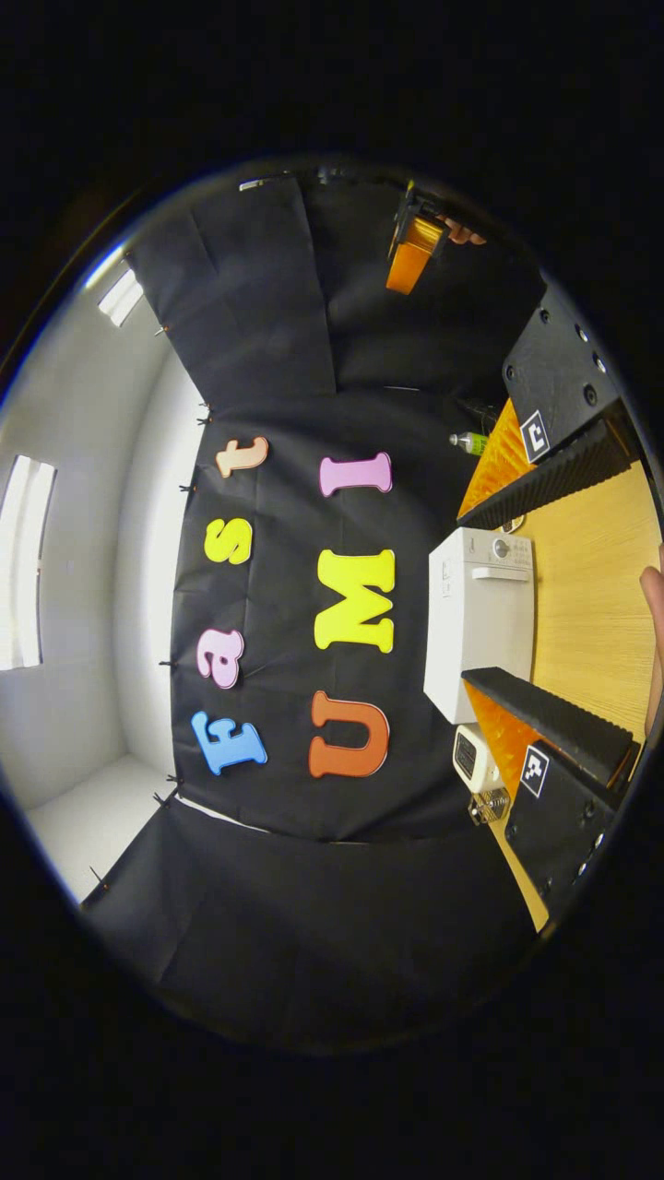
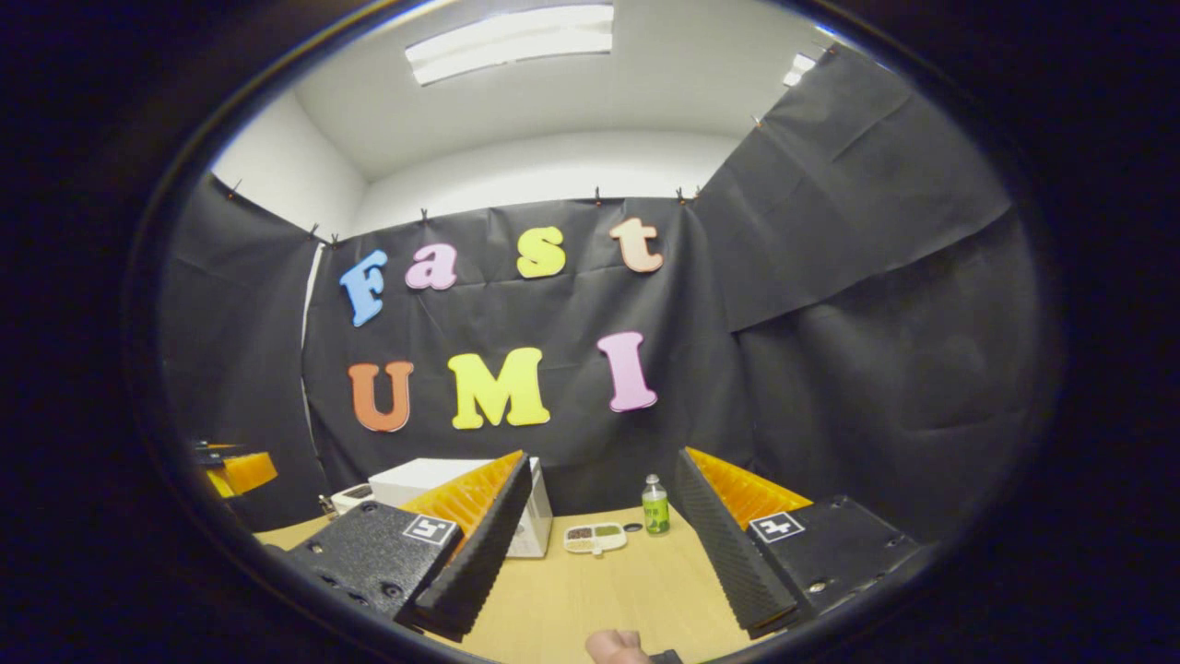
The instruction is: Open the microwave oven with the left hand, put the food in, and close the microwave oven.
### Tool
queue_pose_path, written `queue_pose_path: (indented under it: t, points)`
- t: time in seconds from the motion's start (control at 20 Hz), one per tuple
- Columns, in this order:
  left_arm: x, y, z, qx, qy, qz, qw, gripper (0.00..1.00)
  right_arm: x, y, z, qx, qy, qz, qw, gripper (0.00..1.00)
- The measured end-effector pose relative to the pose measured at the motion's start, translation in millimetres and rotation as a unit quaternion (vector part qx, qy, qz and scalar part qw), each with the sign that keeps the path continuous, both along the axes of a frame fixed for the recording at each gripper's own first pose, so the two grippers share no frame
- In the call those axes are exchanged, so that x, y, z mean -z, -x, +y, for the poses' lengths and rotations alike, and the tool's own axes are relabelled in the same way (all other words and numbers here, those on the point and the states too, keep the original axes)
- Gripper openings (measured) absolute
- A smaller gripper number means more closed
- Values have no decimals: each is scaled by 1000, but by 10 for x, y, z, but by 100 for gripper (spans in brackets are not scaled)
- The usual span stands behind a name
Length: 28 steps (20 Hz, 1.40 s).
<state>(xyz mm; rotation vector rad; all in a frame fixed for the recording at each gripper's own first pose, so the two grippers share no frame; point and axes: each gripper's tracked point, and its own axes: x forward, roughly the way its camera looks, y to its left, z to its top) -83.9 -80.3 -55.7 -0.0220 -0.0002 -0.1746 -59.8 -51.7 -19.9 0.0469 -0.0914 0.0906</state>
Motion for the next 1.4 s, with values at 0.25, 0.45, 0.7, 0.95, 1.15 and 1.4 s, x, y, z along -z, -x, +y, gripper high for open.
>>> queue_pose_path:
  t: [0.25, 0.45, 0.7, 0.95, 1.15, 1.4]
  points:
    - [32, 129, -4, 6, -6, -6, 1000, 95, -74, 143, 56, -12, 3, -4, 1000, 100]
    - [77, 120, -14, 15, -7, -2, 1000, 84, -137, 216, 36, -4, 8, -14, 1000, 91]
    - [118, 80, 119, 2, 9, 7, 1000, 95, -43, 157, -19, 1, -3, -3, 1000, 91]
    - [90, 99, 214, 0, 16, -3, 1000, 94, 123, 107, 35, -7, -22, 18, 1000, 91]
    - [101, 107, 324, -9, 19, -4, 1000, 95, 202, 89, 41, -6, -17, 26, 1000, 91]
    - [124, 120, 347, -9, 14, -3, 1000, 95, 237, 83, 119, -15, -16, 30, 999, 91]
